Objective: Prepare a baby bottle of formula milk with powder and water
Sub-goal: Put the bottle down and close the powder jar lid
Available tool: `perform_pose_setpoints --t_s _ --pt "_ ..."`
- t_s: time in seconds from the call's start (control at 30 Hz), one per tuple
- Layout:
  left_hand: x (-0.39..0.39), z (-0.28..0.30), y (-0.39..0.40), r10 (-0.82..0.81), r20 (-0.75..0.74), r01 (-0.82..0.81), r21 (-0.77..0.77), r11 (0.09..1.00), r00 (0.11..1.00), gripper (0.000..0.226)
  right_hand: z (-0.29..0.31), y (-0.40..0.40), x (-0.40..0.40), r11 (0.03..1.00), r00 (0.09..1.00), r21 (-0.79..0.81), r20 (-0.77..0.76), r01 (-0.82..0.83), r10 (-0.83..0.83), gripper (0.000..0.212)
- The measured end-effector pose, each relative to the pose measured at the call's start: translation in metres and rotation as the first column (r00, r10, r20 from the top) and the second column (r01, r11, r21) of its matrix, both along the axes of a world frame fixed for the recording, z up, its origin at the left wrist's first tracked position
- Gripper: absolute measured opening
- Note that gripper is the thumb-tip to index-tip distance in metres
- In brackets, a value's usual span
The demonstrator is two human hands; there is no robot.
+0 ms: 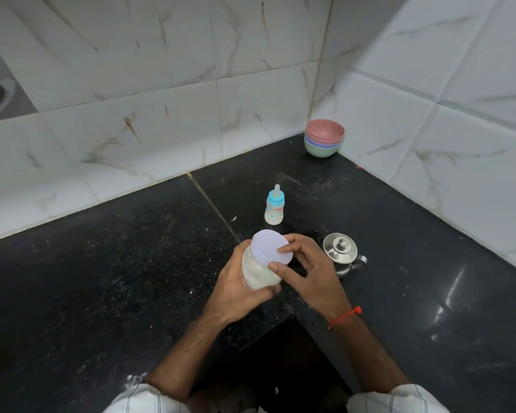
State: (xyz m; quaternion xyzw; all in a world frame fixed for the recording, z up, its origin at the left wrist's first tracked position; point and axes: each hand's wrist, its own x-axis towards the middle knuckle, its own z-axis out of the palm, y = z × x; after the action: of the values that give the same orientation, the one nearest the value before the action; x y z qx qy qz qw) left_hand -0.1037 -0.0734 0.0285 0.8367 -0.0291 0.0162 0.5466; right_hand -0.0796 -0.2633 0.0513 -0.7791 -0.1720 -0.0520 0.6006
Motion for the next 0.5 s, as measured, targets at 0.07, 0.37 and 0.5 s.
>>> perform_pose_setpoints --t_s 0.07,0.37,0.5 --pt "-0.002 -0.001 0.002 -0.011 0.001 0.011 0.038 0.999 1.000 0.097 0.008 -0.006 0.002 0.991 0.999 -0.124 -0.021 -0.049 0.047 0.046" --pt "-0.001 0.013 0.007 -0.104 0.028 0.095 0.225 0.970 0.994 0.100 0.046 -0.035 0.025 0.681 0.887 -0.600 -0.116 -0.421 0.446 0.079" --pt "0.001 0.014 0.006 -0.134 -0.015 0.133 0.260 0.956 0.991 0.104 0.055 -0.036 0.028 0.655 0.853 -0.595 -0.104 -0.465 0.512 0.078"
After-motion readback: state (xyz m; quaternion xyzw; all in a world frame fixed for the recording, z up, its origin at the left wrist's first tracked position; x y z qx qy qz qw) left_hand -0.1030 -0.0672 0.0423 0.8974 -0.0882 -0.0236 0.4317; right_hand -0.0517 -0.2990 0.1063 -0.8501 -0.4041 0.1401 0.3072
